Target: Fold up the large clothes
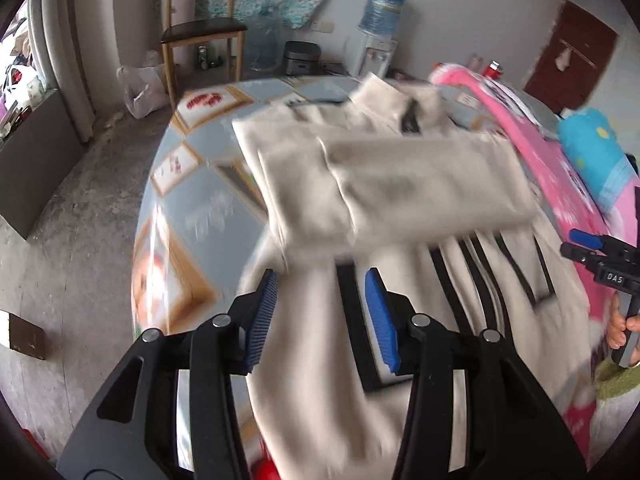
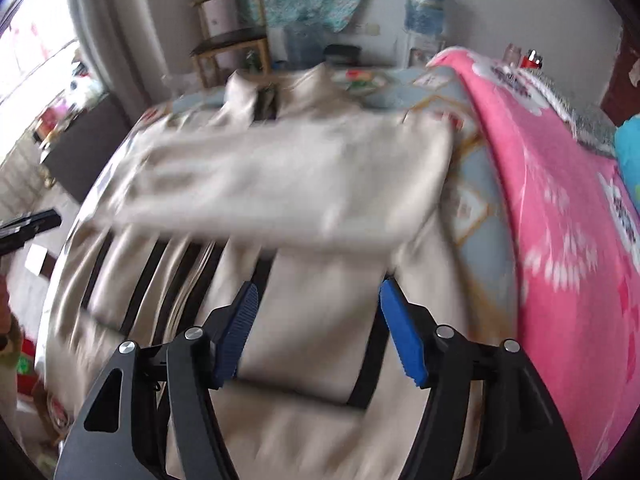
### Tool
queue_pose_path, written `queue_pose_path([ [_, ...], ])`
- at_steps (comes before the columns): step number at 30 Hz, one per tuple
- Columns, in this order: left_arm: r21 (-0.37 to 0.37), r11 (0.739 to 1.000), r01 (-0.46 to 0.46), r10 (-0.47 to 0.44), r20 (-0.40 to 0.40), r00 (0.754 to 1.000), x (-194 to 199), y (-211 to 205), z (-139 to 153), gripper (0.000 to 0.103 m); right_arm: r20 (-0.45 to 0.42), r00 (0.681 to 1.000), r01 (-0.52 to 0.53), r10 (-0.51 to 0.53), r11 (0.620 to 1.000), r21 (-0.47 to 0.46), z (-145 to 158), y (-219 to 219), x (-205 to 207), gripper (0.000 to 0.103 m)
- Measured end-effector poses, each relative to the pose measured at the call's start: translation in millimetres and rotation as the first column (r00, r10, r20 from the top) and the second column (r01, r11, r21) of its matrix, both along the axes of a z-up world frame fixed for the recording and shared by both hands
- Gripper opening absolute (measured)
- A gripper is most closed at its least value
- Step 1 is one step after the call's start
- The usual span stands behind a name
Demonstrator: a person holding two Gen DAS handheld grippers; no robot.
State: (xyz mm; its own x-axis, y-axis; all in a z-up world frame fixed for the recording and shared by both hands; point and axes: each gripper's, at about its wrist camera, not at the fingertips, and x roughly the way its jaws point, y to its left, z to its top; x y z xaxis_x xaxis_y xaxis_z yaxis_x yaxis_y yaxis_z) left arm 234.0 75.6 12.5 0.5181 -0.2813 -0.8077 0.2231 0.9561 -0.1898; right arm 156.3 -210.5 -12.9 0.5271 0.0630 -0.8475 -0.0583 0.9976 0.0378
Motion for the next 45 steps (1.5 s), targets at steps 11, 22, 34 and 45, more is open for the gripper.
queue_pose_path([
  [11, 0.13, 0.99, 0.048, -0.047, -0.006, 0.999, -108.4, -30.4, -46.4, 0.044, -0.048, 0.991, 0.123, -0.123, 0.992, -0.01, -28.9, 10.1, -93.8, 0.063],
  [22, 0.057, 0.995, -0.081, 0.083, -0.036, 0.996, -157.1, 5.5, -51.2, 0.052, -0.07, 0.973, 0.22, -0.221, 0.975, -0.02, -51.3, 2.2, -139.8, 0.074],
  [34, 0.031, 0.981, -0.19, 0.192, -0.076, 0.978, -155.0, 27.9, -58.1, 0.052, 0.054, 0.915, 0.398, -0.399, 0.917, 0.038, -26.9, -70.0, -163.2, 0.074],
  [45, -0.017, 0.972, -0.234, 0.232, -0.069, 0.97, -145.3, 26.4, -59.0, 0.051, 0.062, 0.915, 0.396, -0.399, 0.917, 0.053, -40.9, -96.2, -149.6, 0.074],
])
